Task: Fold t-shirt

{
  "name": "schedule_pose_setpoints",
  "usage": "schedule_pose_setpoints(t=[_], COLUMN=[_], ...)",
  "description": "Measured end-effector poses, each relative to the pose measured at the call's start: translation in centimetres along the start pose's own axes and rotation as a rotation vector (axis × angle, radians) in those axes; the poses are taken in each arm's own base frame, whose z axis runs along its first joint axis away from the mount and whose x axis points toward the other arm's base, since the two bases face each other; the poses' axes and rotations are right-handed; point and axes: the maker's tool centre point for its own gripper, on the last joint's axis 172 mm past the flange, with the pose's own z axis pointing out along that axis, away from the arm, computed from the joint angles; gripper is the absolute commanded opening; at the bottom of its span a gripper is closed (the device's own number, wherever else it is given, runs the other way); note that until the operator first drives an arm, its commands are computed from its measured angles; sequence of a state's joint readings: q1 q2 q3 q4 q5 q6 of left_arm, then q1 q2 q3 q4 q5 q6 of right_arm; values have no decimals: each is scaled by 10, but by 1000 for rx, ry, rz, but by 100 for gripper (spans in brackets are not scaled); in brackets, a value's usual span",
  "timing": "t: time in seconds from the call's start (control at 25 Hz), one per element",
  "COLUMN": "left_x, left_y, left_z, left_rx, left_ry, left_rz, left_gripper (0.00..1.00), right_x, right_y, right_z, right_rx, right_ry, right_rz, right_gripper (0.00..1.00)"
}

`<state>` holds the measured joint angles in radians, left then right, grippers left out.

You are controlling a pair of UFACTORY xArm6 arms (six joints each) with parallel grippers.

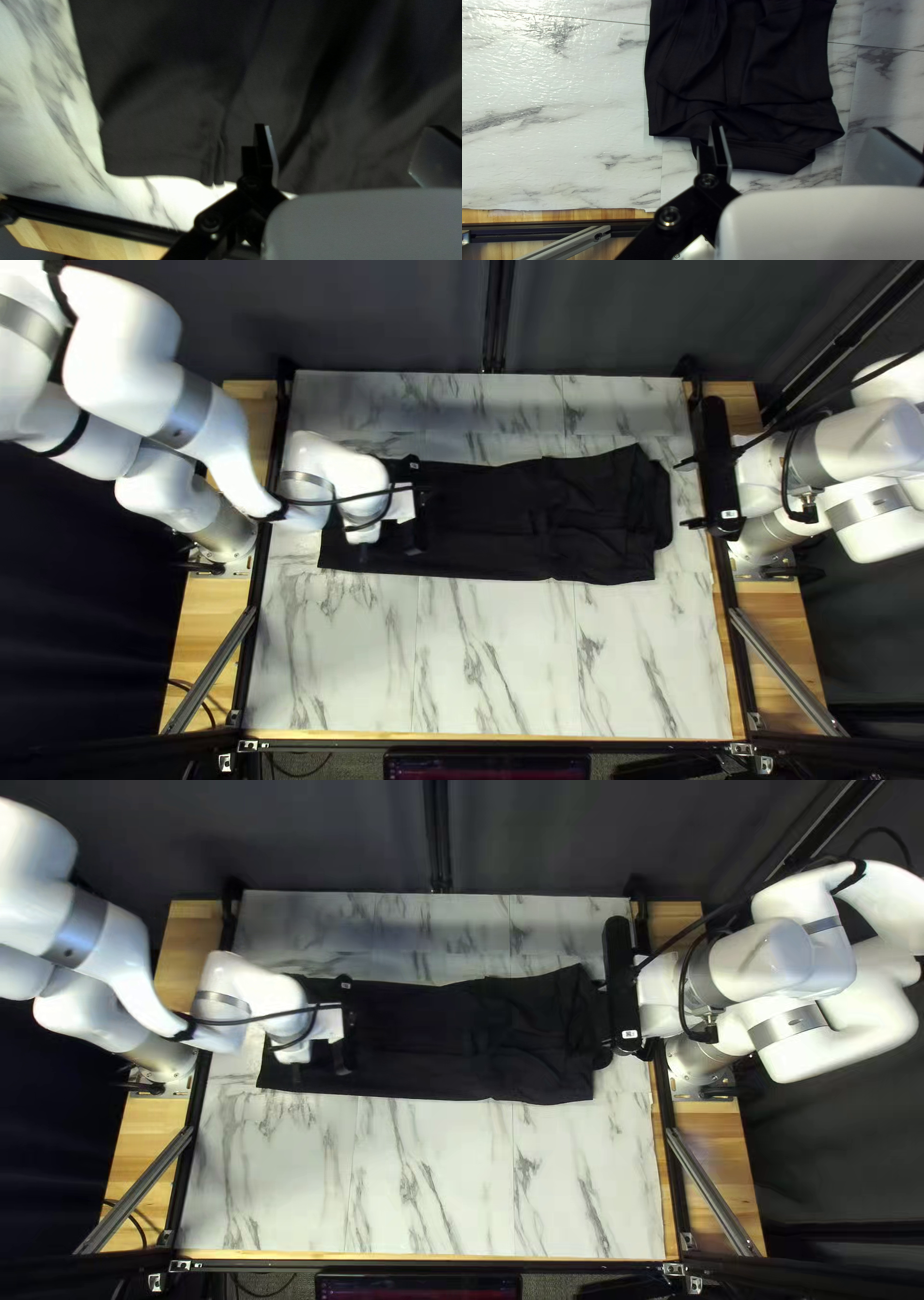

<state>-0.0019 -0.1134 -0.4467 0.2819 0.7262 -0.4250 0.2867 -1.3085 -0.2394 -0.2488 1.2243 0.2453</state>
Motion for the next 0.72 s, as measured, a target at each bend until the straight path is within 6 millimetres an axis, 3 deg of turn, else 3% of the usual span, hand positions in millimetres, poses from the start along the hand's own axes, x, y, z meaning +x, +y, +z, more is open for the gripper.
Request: schedule_pose_setpoints(t=[0.16,0.24,0.36,0.48,0.72], left_x=[-3,-9,-21,-40,-68], left_y=[-8,-5,15,49,91], left_z=[2,-6,-23,-39,-49], left_rx=[23,19,-4,-44,-103], left_ry=[16,31,56,85,146], left_rz=[-25,-26,0,63,171], left_gripper=[100,100,100,100,100], right_x=[0,0,0,0,0], right_y=[0,0,0,0,0], right_z=[0,0,0,0,0], right_rx=[0,0,0,0,0], right_ry=[0,0,0,0,0], right_rz=[0,0,0,0,0], right_gripper=[100,100,100,100,100])
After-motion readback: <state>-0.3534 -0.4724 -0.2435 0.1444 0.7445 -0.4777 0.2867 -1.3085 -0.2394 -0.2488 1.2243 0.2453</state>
